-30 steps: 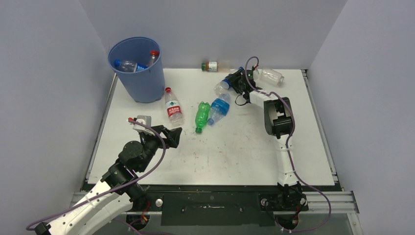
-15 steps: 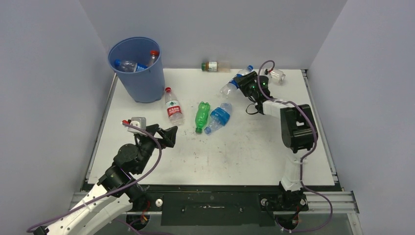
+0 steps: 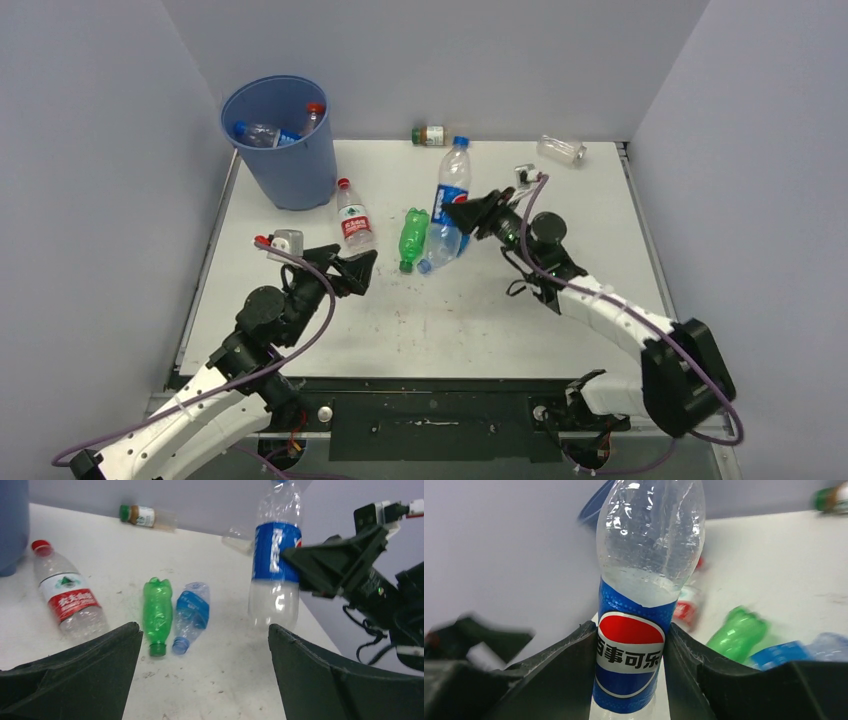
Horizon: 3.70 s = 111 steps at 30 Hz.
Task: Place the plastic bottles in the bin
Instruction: Pick up the plastic bottle from the corner of the board, then place the plastic bottle in the trash bin.
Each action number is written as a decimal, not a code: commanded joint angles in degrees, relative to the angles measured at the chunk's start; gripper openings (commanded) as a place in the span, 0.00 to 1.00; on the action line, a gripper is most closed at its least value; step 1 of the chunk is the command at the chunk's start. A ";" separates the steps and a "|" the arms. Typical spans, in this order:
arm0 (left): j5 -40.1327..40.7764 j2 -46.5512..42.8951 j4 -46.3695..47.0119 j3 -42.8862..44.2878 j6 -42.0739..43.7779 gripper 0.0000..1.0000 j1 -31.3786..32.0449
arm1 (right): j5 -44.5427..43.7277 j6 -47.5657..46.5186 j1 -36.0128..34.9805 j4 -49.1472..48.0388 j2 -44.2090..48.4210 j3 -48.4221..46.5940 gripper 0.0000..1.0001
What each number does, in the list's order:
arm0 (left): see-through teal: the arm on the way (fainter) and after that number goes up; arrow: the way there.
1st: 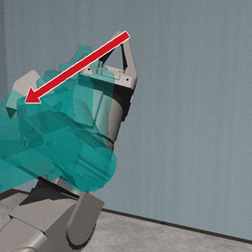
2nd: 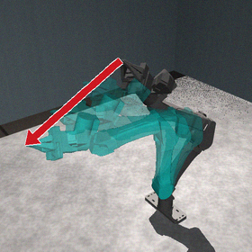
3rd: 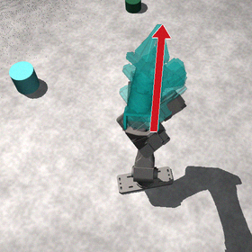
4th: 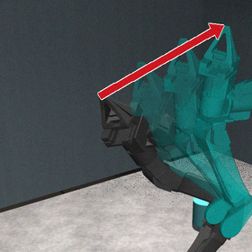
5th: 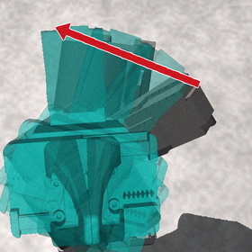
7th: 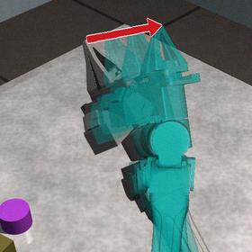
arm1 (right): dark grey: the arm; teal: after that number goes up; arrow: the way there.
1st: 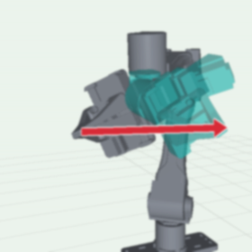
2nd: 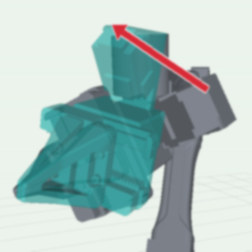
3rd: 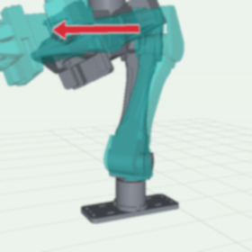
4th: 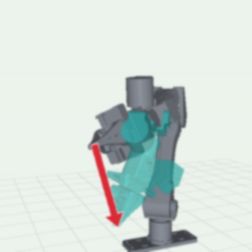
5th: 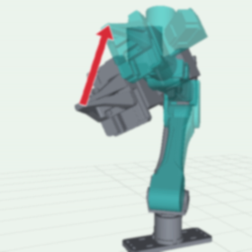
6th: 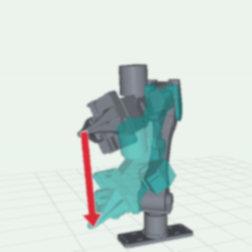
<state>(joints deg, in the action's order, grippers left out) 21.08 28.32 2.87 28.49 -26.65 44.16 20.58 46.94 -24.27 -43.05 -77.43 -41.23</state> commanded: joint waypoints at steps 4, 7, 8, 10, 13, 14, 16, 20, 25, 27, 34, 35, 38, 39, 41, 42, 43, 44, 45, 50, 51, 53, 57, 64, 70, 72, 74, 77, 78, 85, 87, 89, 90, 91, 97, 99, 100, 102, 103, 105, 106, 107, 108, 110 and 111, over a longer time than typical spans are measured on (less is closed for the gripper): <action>-17.12 7.47 9.76 11.69 -3.71 0.97 -0.37 | 1.62 -25.48 -16.15 15.63 25.66 7.19 0.34; -24.31 10.06 9.85 15.56 -4.80 0.96 -0.64 | 2.53 -27.00 -18.44 19.20 32.25 9.35 0.33; -26.89 10.60 10.77 16.32 -5.30 0.96 -0.83 | 2.84 -27.67 -19.01 20.25 33.81 9.79 0.33; -29.40 11.66 13.51 17.27 -7.61 0.96 -1.05 | 2.97 -29.23 -20.05 22.15 36.33 10.53 0.33; -34.66 14.75 17.36 19.51 -11.40 0.96 -1.61 | 1.75 -30.85 -21.55 24.01 39.32 11.57 0.33; -36.31 16.41 17.16 21.06 -12.16 0.96 -1.71 | 1.06 -31.26 -22.18 24.31 40.13 11.77 0.33; -39.45 19.83 15.26 25.08 -13.23 0.96 -1.82 | 0.35 -31.96 -23.33 24.74 40.84 11.78 0.33; -45.21 25.81 15.51 29.13 -15.53 0.96 -1.89 | -1.06 -33.37 -25.57 25.81 40.38 10.98 0.32; -45.45 29.53 13.59 31.53 -15.76 0.97 -1.91 | -2.09 -33.67 -26.41 25.49 40.56 11.14 0.32; -44.65 30.21 12.74 31.62 -15.57 0.99 -1.90 | -2.28 -33.58 -26.52 25.34 40.92 11.26 0.32; -46.84 32.38 13.16 32.26 -16.38 0.75 -1.98 | -3.07 -33.80 -26.75 25.34 41.26 11.76 0.31; -47.03 32.61 13.20 32.43 -16.59 0.71 -1.93 | -3.09 -33.80 -26.85 25.34 41.19 11.77 0.31; -47.74 33.32 13.58 32.59 -17.29 0.58 -1.92 | -3.09 -33.89 -26.88 25.55 41.04 11.55 0.31; -47.91 33.49 13.74 32.59 -17.43 0.57 -1.95 | -3.09 -33.87 -26.94 25.60 40.96 11.53 0.31; -48.35 33.93 14.16 32.59 -17.71 0.51 -1.94 | -3.13 -33.89 -27.05 25.77 40.88 11.42 0.31; -48.55 34.18 14.35 32.66 -17.77 0.47 -1.91 | -3.31 -33.92 -27.13 25.92 40.96 11.33 0.31; -48.71 34.30 14.39 32.62 -17.86 0.41 -1.95 | -3.53 -33.97 -27.24 26.04 41.02 11.27 0.31; -48.95 34.41 14.43 32.61 -17.90 0.37 -1.92 | -3.67 -34.01 -27.33 26.16 41.20 11.26 0.31; -49.25 34.46 14.43 32.57 -17.92 0.34 -1.96 | -3.84 -34.04 -27.40 26.31 41.38 11.22 0.31; -50.21 34.74 14.46 32.59 -17.21 0.00 -1.87 | -4.07 -33.71 -27.77 27.26 41.34 10.53 0.41; -50.11 34.66 14.32 32.60 -16.97 0.00 -1.88 | -4.39 -33.41 -27.77 27.60 41.32 10.29 0.49; -49.72 34.18 14.06 32.46 -15.99 0.00 -1.87 | -5.00 -32.51 -27.92 28.77 41.23 9.62 0.77; -44.00 31.42 11.51 31.66 -11.95 0.00 -1.96 | -7.62 -29.09 -27.93 31.71 41.27 7.57 0.90; -27.89 22.93 9.38 29.34 -2.02 0.00 -2.12 | -6.87 -22.39 -27.85 34.49 44.01 1.77 0.90; -16.58 17.70 7.59 30.95 6.43 0.00 -2.23 | -4.43 -18.16 -27.87 36.32 43.30 -3.94 0.90; -13.25 15.98 7.03 32.30 9.96 0.00 -2.22 | -5.27 -18.40 -27.91 36.56 44.20 -4.28 0.90; -9.97 14.36 6.80 33.57 14.40 0.00 -2.20 | -9.04 -19.60 -27.89 37.42 45.71 -3.67 0.90; -5.04 13.21 6.70 34.87 21.87 0.00 -2.20 | -18.20 -20.72 -27.86 38.68 48.82 -0.80 0.90; -3.07 13.10 6.75 35.21 23.68 0.00 -2.25 | -24.22 -20.66 -27.83 39.20 49.80 0.39 0.90; 10.69 14.37 16.04 38.15 40.82 0.00 -2.29 | -44.06 -17.62 -27.78 46.38 51.82 5.74 0.90; 12.19 17.35 17.29 40.41 45.37 0.00 -2.66 | -44.07 -16.93 -27.85 46.82 51.18 7.37 0.90; 12.92 20.42 17.61 42.87 47.26 0.00 -3.61 | -43.37 -16.22 -27.80 46.42 50.18 8.70 0.90; 13.02 21.55 18.06 43.74 47.38 0.00 -4.42 | -42.82 -15.85 -27.80 46.05 49.61 9.24 0.89; 13.10 22.61 18.78 44.62 47.21 0.00 -5.53 | -42.31 -15.44 -27.83 45.81 48.98 9.58 0.90; 8.63 28.62 20.31 47.99 34.69 0.00 -22.24 | -39.01 -13.90 -27.85 43.68 47.17 11.48 0.90; 3.56 31.34 22.43 47.42 26.69 0.00 -28.21 | -38.35 -13.51 -27.83 43.57 47.08 12.12 0.90; 1.94 32.63 25.12 46.47 23.55 0.00 -30.65 | -38.07 -13.35 -27.83 43.50 47.01 12.48 0.90; 0.71 35.67 33.86 43.73 20.52 0.00 -33.23 | -37.42 -12.98 -27.84 41.49 46.77 13.32 0.90; 0.37 36.80 37.89 42.83 20.01 0.00 -34.20 | -37.03 -12.82 -27.79 41.10 46.69 13.70 0.90; 0.90 39.65 42.21 42.95 19.80 0.00 -35.35 | -36.79 -12.35 -27.77 40.78 46.69 14.66 0.90; 0.85 40.92 43.58 43.46 19.96 0.00 -36.02 | -36.80 -12.19 -27.82 40.50 46.71 15.26 0.90; 1.07 42.46 43.63 44.49 20.84 0.00 -36.59 | -36.95 -11.98 -27.83 40.25 46.79 15.95 0.90; 1.87 43.95 42.98 45.68 21.93 0.00 -37.00 | -36.97 -11.72 -27.79 39.82 46.83 16.62 0.90; 3.12 47.13 40.96 47.85 23.25 0.00 -38.27 | -36.85 -11.45 -27.80 39.11 46.61 17.64 0.89; 3.43 48.38 40.00 48.60 23.23 0.00 -39.06 | -36.81 -11.50 -27.76 38.65 46.40 17.94 0.90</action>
<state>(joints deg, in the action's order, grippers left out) 24.14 73.38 38.35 71.77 -3.20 7.55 -17.04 34.35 -51.86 -0.23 -30.41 -24.62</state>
